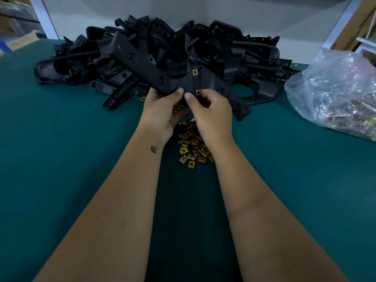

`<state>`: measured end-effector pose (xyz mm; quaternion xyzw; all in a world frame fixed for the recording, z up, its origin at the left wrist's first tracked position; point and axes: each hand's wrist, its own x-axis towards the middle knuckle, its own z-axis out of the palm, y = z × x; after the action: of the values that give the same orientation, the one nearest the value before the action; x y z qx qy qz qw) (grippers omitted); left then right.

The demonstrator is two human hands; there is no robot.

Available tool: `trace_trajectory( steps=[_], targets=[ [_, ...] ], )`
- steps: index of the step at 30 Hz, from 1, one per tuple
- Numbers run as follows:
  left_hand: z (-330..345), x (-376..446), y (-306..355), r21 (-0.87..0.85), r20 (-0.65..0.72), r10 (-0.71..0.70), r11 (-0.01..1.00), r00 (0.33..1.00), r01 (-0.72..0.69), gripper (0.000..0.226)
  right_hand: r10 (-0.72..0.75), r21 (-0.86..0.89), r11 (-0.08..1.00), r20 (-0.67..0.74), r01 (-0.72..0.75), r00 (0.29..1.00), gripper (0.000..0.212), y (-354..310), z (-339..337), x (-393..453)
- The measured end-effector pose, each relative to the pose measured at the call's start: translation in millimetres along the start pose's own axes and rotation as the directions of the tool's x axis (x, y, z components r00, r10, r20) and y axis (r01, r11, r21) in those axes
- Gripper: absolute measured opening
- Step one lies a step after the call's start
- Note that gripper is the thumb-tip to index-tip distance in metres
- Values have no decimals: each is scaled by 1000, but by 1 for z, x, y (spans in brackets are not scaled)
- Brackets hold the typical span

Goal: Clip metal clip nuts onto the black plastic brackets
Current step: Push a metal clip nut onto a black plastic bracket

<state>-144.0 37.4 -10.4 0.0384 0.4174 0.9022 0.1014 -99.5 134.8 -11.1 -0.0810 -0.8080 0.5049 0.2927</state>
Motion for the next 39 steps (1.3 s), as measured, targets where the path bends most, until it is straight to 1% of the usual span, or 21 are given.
trace_trajectory(
  steps=[2, 8, 12, 17, 20, 23, 24, 25, 27, 29, 33, 35, 37, 39],
  targets=[
    [0, 0, -1, 23, 18, 6, 1000, 1000, -6, 26, 8, -12, 1000, -3, -8, 1000, 22, 1, -1, 0],
    [0, 1, -2, 29, 12, -3, 1000, 1000, 3, 24, -60, -92, 994, -20, 58, 998, 20, 0, 0, -1],
    [-1, 1, -2, 32, 17, -8, 999, 1000, 8, 22, -61, -103, 993, -22, 59, 998, 19, 0, -1, -1],
    [-2, 2, -3, 45, -3, -8, 999, 1000, 8, 22, -33, -45, 999, -62, 30, 998, 16, -2, -1, -1],
    [-2, 2, -2, 90, 14, -5, 996, 1000, 3, 23, -7, -16, 1000, -95, 5, 995, 21, -2, 1, -1],
    [-2, 1, 0, 168, 53, -7, 986, 999, -2, 25, 1, 23, 1000, -109, 2, 994, 34, -2, 1, -1],
    [-2, 0, 0, 188, 73, -7, 982, 997, -7, 26, 3, 35, 999, -117, 1, 993, 35, -2, 1, 0],
    [-1, -1, 0, 204, 96, -5, 979, 995, -15, 27, 4, 44, 999, -127, 1, 992, 32, -2, 0, 0],
    [0, -2, 0, 223, 132, 0, 974, 991, -30, 29, 3, 55, 998, -145, 5, 989, 19, -1, -1, 0],
    [2, -4, 0, 223, 145, -3, 974, 989, -30, 30, -3, 77, 997, -156, 15, 988, 10, -2, -2, -2],
    [5, -4, -1, 191, 104, -73, 980, 992, 52, 29, -67, 111, 990, -195, 90, 978, 12, -8, -1, -3],
    [6, -3, -1, 168, 74, -101, 982, 992, 87, 29, -96, 109, 987, -190, 118, 977, 13, -10, 0, -4],
    [6, -3, -1, 181, 51, -93, 980, 994, 82, 27, -111, 74, 989, -171, 125, 979, 13, -8, 0, -4],
    [5, -4, -1, 215, 42, -54, 976, 998, 43, 22, -101, 41, 993, -155, 109, 983, 14, -4, 0, -4]
  ],
)
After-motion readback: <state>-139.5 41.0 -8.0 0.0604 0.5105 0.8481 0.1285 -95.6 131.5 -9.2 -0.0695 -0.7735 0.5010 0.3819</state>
